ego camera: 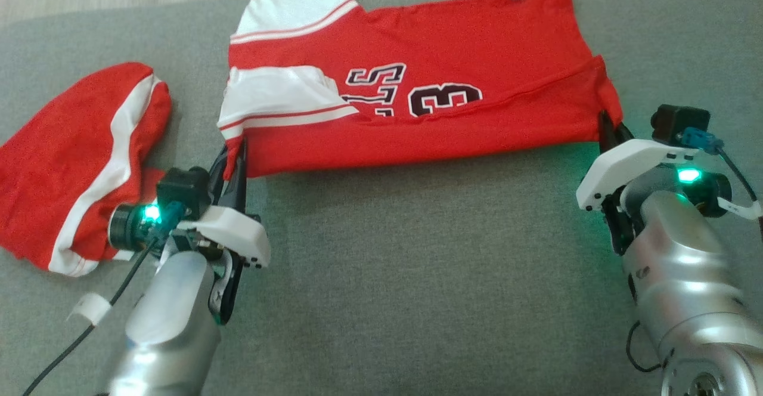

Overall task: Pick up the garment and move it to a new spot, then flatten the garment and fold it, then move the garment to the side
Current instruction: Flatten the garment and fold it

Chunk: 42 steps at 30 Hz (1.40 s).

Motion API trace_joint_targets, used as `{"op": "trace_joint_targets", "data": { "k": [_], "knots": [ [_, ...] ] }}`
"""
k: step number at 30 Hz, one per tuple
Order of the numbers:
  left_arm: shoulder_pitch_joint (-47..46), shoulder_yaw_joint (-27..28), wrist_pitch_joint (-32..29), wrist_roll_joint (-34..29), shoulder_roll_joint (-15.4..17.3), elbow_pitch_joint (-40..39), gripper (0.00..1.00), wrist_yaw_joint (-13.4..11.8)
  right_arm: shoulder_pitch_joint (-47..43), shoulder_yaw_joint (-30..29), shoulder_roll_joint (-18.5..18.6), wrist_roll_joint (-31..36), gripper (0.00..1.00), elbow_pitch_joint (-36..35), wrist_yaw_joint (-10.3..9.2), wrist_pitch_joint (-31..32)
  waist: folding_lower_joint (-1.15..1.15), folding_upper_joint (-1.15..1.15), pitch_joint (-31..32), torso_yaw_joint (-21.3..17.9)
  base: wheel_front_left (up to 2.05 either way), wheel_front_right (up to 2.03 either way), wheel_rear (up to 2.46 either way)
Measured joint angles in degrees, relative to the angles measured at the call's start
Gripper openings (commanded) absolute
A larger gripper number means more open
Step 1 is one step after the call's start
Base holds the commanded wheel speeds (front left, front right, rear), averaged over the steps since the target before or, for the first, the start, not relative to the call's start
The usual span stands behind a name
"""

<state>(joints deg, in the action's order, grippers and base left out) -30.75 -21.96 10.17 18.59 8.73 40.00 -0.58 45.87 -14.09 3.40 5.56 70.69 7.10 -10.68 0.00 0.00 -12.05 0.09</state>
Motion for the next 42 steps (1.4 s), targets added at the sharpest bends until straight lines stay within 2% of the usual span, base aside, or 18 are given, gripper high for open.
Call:
{"op": "trace_joint_targets", "data": {
  "k": [5, 13, 19, 24, 32, 42],
  "knots": [
    [1.69, -0.02, 0.01, 0.78, 0.02, -0.11, 0.00, -0.01, -0.55, -1.03, 0.00, -0.52, 0.00, -0.21, 0.00, 0.01, 0.00, 0.00, 2.33, -0.26, 0.00, 0.00, 0.00],
    [8.42, -1.16, -1.53, 1.72, -0.03, -2.32, 0.00, 0.09, -5.45, 0.65, -0.01, -3.36, 0.00, 0.32, 0.00, 0.71, -0.01, 0.00, 7.22, -0.71, 0.00, 0.00, 0.00],
    [15.90, -2.34, -3.64, 2.64, 0.11, -7.65, 0.00, -0.15, -9.73, 3.92, -0.02, -8.22, 0.00, -0.19, 0.00, 2.65, -0.01, 0.00, 10.65, -1.36, 0.00, 0.00, 0.00],
    [21.60, -3.04, -5.98, 2.71, 1.41, -13.11, 0.00, -1.51, -15.92, 6.17, -0.07, -12.50, 0.00, -3.26, 0.00, 4.26, -0.01, 0.00, 12.60, -1.75, 0.00, 0.00, 0.00],
    [25.31, -2.26, -7.19, 3.88, 3.20, -20.43, 0.00, -4.41, -25.39, 4.68, -0.78, -15.36, 0.00, -15.85, 0.00, 7.89, 0.00, 0.00, 13.26, -2.13, 0.00, 0.00, 0.00],
    [25.66, -2.83, -10.69, 3.88, 4.04, -21.75, 0.00, -5.01, -36.15, 2.76, -0.96, -15.07, 0.00, -37.41, 0.01, 19.52, 0.00, 0.00, 12.46, -2.46, 0.00, 0.00, 0.00]
  ]
}}
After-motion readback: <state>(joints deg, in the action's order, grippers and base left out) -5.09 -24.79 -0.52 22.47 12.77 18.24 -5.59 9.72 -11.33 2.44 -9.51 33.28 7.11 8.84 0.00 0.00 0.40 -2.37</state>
